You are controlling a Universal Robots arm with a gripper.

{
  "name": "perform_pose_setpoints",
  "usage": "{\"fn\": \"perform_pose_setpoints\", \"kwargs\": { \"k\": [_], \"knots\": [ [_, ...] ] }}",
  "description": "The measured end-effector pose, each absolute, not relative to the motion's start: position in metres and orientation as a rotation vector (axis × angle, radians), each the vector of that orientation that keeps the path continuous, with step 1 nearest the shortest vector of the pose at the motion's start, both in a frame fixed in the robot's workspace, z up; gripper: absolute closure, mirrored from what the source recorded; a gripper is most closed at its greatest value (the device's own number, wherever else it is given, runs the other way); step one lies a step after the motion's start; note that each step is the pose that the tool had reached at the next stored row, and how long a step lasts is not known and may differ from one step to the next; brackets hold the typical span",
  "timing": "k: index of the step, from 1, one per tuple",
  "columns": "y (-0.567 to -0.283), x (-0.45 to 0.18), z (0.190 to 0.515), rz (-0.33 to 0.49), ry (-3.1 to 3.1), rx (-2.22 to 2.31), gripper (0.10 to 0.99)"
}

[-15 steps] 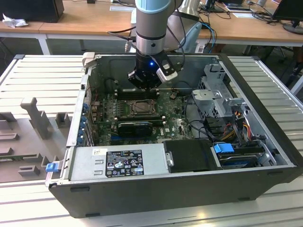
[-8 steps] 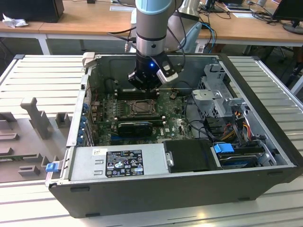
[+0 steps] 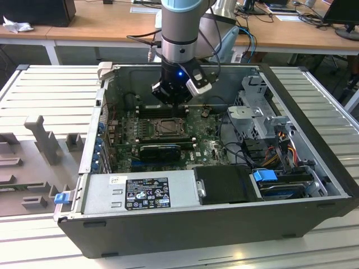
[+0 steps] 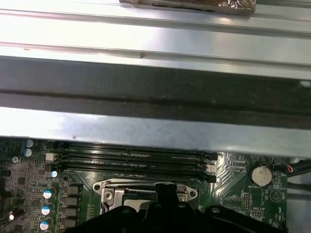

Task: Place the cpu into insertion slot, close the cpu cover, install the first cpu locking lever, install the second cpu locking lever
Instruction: 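Install the second cpu locking lever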

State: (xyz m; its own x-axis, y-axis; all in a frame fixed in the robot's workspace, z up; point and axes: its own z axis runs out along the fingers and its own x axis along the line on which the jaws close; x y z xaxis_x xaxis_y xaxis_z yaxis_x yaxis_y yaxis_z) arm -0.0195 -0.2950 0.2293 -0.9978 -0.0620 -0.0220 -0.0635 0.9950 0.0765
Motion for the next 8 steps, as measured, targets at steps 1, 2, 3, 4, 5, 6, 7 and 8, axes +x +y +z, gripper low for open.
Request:
{"fn": "perform_pose_setpoints", "kwargs": {
  "k": [1,2,3,4,5,6,7,8],
  "knots": [
    [-0.2954,-0.0195,0.2299,0.121,3.118,-0.098,0.980],
    [-0.2960,-0.0195,0.2299,0.121,3.118,-0.098,0.980],
    [-0.2967,-0.0195,0.2300,0.121,3.118,-0.098,0.980],
    [-0.2980,-0.0195,0.2300,0.121,3.118,-0.098,0.980],
    [-0.2989,-0.0195,0.2300,0.120,3.118,-0.098,0.980],
    [-0.2996,-0.0195,0.2300,0.121,3.118,-0.098,0.980],
    [-0.3008,-0.0195,0.2300,0.120,3.118,-0.098,0.980],
    [-0.3018,-0.0195,0.2300,0.121,3.118,-0.098,0.980]
  ]
}}
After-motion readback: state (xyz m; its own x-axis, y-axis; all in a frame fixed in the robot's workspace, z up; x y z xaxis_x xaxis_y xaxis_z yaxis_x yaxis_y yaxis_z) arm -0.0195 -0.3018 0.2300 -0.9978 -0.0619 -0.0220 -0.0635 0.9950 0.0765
